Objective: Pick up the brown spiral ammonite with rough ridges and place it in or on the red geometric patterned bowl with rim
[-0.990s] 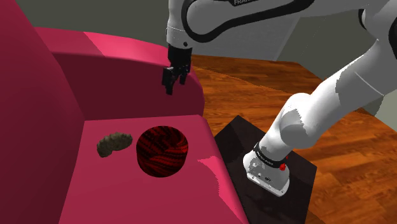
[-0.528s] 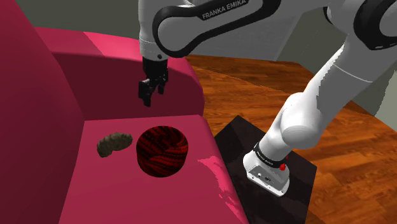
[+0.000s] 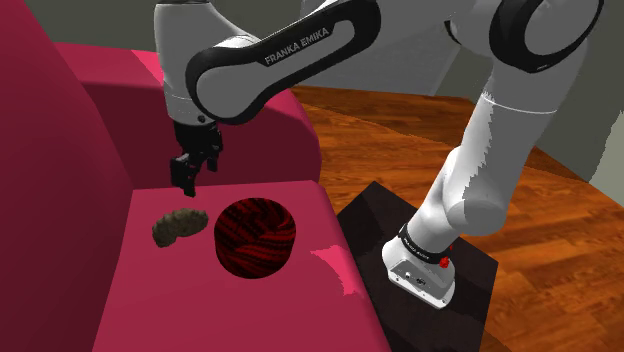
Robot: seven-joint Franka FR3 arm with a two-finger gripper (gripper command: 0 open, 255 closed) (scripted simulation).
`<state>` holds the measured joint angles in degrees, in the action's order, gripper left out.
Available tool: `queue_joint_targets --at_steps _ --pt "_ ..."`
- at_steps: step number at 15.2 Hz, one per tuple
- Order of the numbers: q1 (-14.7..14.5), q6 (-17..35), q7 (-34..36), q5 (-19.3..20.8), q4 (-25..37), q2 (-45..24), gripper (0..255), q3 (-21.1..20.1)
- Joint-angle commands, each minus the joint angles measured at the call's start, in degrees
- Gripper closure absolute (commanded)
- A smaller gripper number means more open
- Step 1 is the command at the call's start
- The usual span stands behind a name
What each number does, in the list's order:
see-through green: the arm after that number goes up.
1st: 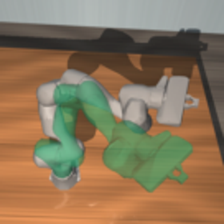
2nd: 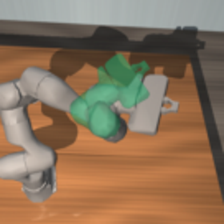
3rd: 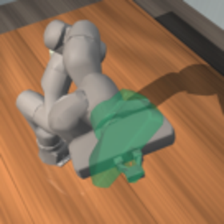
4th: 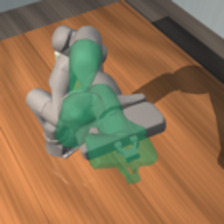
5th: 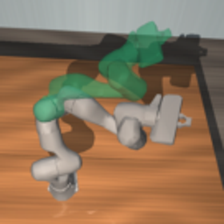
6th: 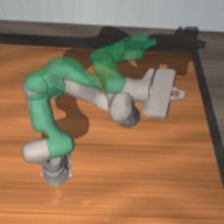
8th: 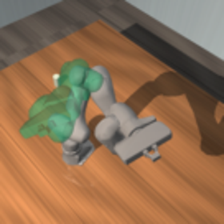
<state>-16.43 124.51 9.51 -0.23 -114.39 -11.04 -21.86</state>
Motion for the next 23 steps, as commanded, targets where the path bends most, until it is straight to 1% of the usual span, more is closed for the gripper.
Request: queue_joint_targets --at_steps 1,4,5,13,20,21,23 --pt "-1.5 0.7 0.8 1.8 3.2 -4.1 0 -0.5" --pt "-4.0 0.9 1.8 4.3 8.6 -9.8 0 -0.9" --pt "-4.4 0.9 1.9 4.7 9.5 -10.8 0 -0.9" --pt "-5.3 5.6 2.8 6.2 7.9 -14.1 0 -0.2" --pt "-5.3 5.6 2.8 6.2 7.9 -14.1 0 -0.2" --pt "-5.3 5.6 2.8 6.2 7.9 -14.1 255 -0.2" --pt "-5.3 5.6 2.8 6.2 7.9 -14.1 255 -0.2"
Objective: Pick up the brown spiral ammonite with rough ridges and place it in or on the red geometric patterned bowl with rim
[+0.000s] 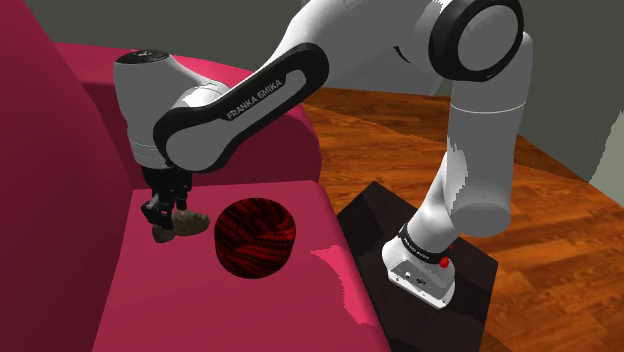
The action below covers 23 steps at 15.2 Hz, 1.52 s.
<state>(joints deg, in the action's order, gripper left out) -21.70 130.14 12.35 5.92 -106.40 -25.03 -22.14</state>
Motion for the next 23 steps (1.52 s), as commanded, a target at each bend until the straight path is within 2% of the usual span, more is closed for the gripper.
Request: queue_joint_targets --at_steps 1,7,23 --pt "0.0 0.0 0.0 0.0 -0.1 -0.1 255 0.0" --pt "0.0 0.0 0.0 0.0 -0.1 -0.1 255 0.0" --pt "1.0 -10.2 -1.1 -2.7 4.3 6.0 255 -1.3"
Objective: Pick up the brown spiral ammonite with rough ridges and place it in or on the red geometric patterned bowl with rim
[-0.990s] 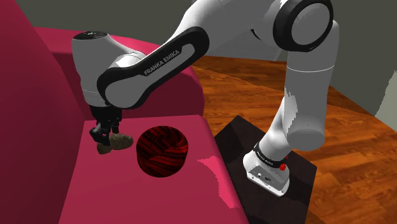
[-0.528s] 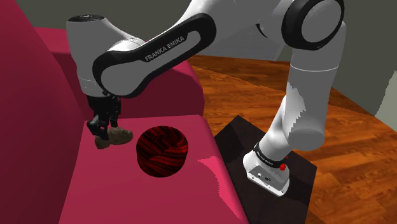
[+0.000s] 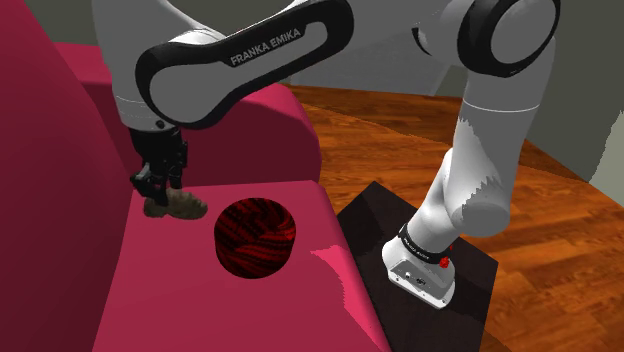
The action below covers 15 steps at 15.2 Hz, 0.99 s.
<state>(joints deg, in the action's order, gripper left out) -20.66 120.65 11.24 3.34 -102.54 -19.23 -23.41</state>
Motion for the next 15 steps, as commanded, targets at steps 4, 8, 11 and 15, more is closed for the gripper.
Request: queue_joint_targets --at_steps 4,8,11,15 --pt "0.1 -3.4 -0.2 -0.6 2.1 1.4 255 -0.3" --pt "0.2 -6.1 -0.3 -1.0 4.0 2.3 255 -0.4" --pt "0.3 -8.2 -0.3 -1.3 5.5 2.9 255 -0.5" --pt "0.3 -11.1 -0.4 -1.6 7.8 3.6 255 -0.7"
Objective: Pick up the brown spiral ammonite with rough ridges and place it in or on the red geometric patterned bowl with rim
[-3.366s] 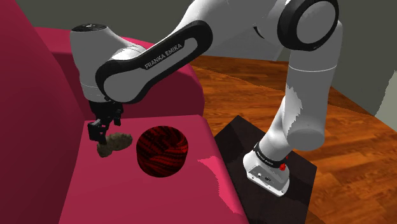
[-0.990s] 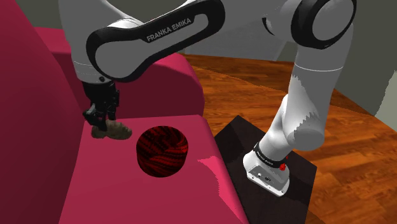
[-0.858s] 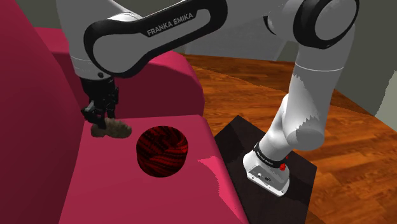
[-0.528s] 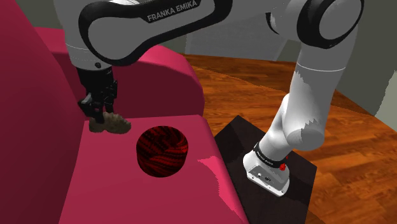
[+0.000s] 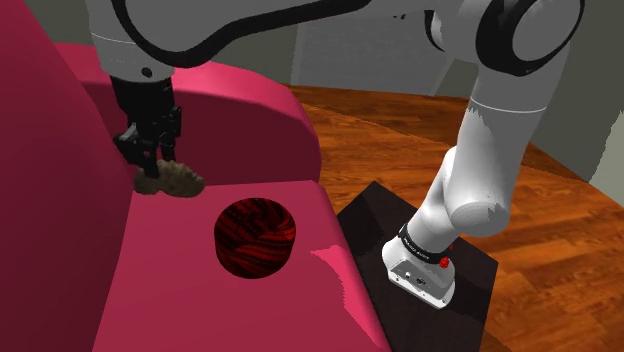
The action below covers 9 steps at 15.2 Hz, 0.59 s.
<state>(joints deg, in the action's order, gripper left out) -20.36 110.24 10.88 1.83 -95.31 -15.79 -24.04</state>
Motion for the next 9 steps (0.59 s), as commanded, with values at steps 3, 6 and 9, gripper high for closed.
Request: queue_joint_targets --at_steps 3,6,9 --pt "0.6 -1.1 -0.5 -1.2 -1.6 2.9 255 -0.2" --pt "1.9 0.0 -2.2 -4.5 -9.8 10.6 255 -0.6" --pt "2.6 0.1 -4.1 -7.9 -17.0 18.2 255 -0.4"
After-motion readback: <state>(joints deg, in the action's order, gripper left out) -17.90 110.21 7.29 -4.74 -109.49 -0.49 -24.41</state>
